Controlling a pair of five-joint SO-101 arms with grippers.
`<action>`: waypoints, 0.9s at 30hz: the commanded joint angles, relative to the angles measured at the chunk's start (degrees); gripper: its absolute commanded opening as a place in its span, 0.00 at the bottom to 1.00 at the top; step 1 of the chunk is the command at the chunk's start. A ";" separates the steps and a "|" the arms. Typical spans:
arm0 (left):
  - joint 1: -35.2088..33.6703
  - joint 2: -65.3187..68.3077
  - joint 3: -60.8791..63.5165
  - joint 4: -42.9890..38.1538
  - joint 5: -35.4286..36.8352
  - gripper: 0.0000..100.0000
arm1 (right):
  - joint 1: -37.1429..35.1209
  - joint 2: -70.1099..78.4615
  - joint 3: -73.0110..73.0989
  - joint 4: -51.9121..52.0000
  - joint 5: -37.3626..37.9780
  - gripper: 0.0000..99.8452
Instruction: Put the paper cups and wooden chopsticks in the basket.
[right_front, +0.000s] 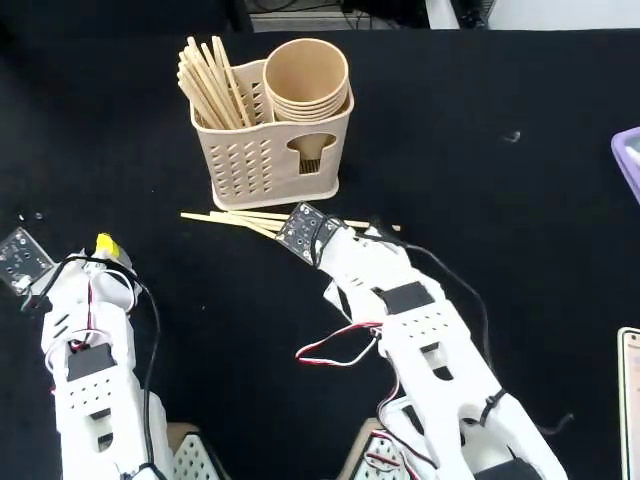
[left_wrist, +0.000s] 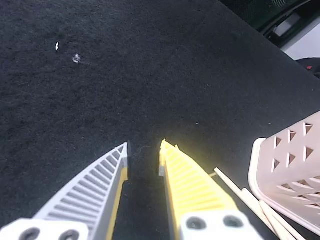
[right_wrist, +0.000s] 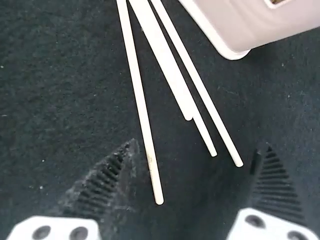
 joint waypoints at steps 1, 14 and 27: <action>-0.04 -0.79 -0.57 -1.58 0.00 0.12 | -0.18 -1.19 -0.22 -1.49 0.44 0.36; -0.04 -0.79 -0.57 -1.58 0.00 0.12 | 18.64 8.92 -5.93 -2.46 -13.27 0.11; -0.04 -0.79 -0.57 -1.58 0.00 0.12 | 17.67 37.76 -39.08 7.74 -30.59 0.17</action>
